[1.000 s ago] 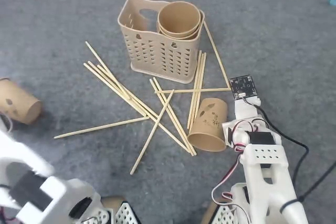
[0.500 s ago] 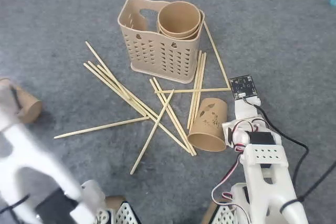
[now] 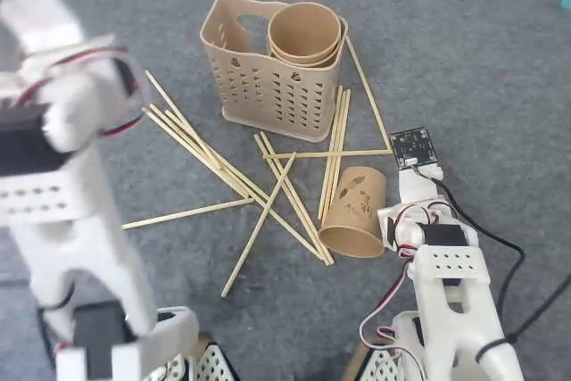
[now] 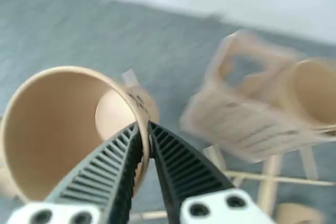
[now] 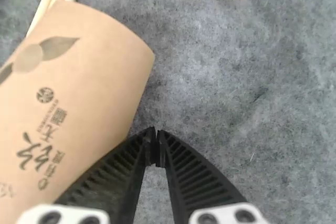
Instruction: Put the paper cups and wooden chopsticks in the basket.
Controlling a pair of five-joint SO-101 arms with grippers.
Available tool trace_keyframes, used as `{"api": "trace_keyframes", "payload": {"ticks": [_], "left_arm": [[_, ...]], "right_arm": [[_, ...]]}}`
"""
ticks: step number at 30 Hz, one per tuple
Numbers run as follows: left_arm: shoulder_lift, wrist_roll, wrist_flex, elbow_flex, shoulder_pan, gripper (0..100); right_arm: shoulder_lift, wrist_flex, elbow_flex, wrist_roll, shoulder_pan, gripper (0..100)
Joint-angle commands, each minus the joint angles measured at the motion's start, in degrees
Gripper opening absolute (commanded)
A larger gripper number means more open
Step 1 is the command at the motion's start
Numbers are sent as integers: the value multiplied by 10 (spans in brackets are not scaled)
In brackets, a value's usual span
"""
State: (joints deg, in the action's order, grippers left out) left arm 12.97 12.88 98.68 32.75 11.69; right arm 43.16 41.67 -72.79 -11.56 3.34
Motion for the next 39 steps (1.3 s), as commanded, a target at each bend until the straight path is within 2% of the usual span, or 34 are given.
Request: {"api": "trace_keyframes", "payload": {"ticks": [1,6,11,18,21,30,39], "left_arm": [[-86,50,7,195,-113,12],[-206,102,-67,368,-203,12],[-319,125,-148,436,-260,12],[-419,122,-204,445,-261,12],[-443,98,-196,447,-255,12],[-438,34,-100,487,-264,12],[-439,33,-44,547,-308,12]], "right_arm": [[12,-9,3,-7,0,8],[12,-10,3,-7,2,8],[12,-22,0,-7,2,8],[11,-25,0,-14,3,8],[11,-27,1,-24,3,8],[11,-37,0,-26,3,8],[11,-37,0,-25,3,8]]}}
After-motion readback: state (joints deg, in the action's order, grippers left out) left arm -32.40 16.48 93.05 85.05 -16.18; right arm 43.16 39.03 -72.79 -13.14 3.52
